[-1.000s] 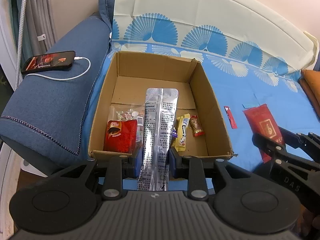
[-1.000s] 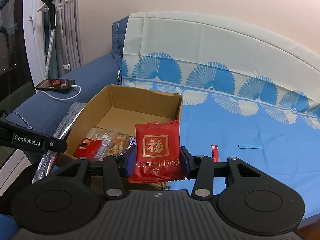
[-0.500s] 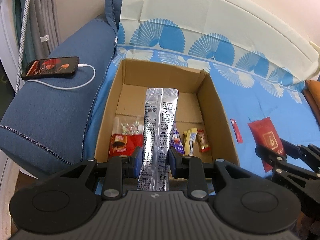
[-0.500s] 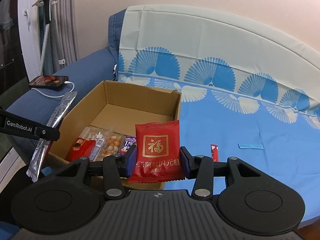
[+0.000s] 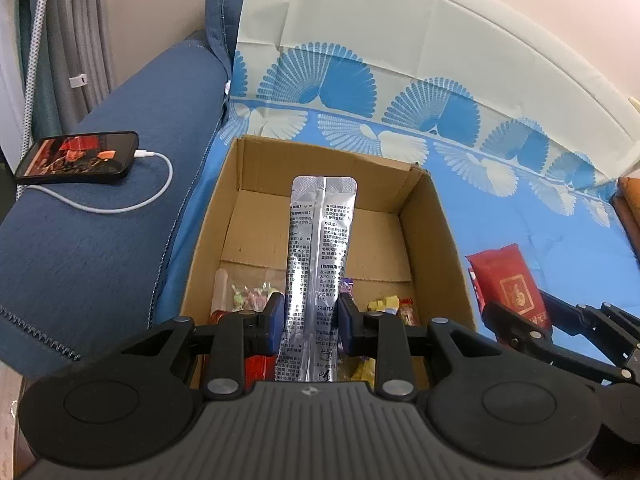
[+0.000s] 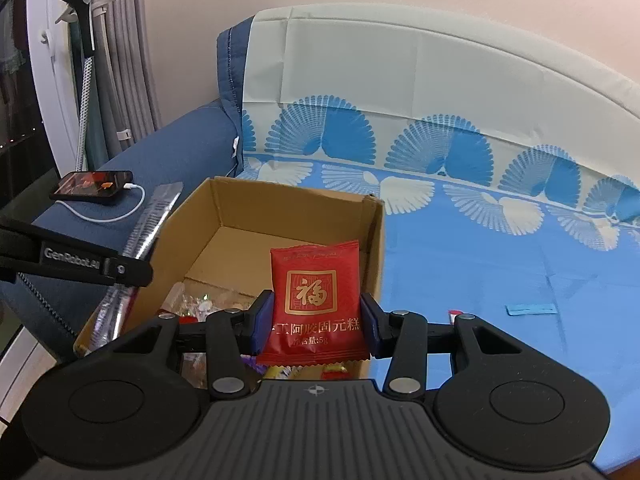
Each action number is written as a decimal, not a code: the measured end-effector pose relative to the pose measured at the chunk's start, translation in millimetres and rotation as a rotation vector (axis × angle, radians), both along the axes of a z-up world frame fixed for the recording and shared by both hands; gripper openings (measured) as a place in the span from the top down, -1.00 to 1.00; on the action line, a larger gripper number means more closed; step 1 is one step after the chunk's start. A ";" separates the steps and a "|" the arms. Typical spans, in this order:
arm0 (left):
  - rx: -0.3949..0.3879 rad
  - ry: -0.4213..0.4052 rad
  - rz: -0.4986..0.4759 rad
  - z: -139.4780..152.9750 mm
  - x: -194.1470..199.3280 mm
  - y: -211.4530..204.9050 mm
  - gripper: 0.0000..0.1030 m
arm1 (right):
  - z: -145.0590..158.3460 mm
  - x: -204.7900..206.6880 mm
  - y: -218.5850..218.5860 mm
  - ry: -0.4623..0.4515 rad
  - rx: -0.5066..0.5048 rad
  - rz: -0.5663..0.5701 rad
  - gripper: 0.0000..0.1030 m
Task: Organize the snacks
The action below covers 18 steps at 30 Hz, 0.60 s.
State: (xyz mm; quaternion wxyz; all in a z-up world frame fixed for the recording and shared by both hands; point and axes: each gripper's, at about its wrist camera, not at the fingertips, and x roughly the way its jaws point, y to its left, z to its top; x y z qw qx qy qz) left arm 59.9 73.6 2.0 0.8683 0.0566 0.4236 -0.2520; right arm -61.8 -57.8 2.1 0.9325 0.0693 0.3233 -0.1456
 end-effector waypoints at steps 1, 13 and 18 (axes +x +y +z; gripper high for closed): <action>0.002 0.003 0.001 -1.6 3.9 -1.2 0.39 | -0.9 4.2 -0.9 0.001 0.003 0.002 0.07; 0.040 0.039 0.021 -30.8 45.2 -20.9 0.39 | -21.1 47.7 -9.6 0.039 0.045 0.013 0.07; 0.051 0.051 0.030 -41.1 57.3 -26.8 0.39 | -29.6 61.1 -12.3 0.058 0.058 0.017 0.06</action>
